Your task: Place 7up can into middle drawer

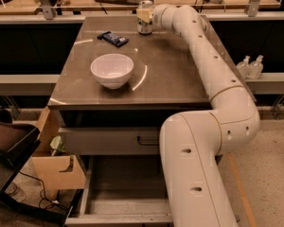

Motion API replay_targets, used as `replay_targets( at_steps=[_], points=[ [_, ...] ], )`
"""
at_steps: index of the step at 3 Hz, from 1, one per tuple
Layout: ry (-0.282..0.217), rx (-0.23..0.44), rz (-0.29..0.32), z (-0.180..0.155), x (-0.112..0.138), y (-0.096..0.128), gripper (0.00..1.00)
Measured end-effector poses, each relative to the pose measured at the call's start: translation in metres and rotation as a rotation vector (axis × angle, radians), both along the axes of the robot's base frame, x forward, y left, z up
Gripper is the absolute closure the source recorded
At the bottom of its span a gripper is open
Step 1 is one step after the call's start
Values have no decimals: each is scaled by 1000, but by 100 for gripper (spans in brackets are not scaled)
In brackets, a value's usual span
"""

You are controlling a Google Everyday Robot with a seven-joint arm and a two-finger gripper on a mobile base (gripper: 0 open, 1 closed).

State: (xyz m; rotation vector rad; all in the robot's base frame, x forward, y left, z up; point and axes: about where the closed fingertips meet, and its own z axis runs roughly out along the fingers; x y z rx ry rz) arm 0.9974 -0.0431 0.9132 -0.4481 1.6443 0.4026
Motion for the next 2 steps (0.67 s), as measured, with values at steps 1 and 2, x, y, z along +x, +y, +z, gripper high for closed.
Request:
replay_targets(
  at_steps=[1, 2],
  points=[
    [0, 0, 0, 0, 0, 0, 100],
    [-31, -7, 7, 18, -4, 1, 100]
  ],
)
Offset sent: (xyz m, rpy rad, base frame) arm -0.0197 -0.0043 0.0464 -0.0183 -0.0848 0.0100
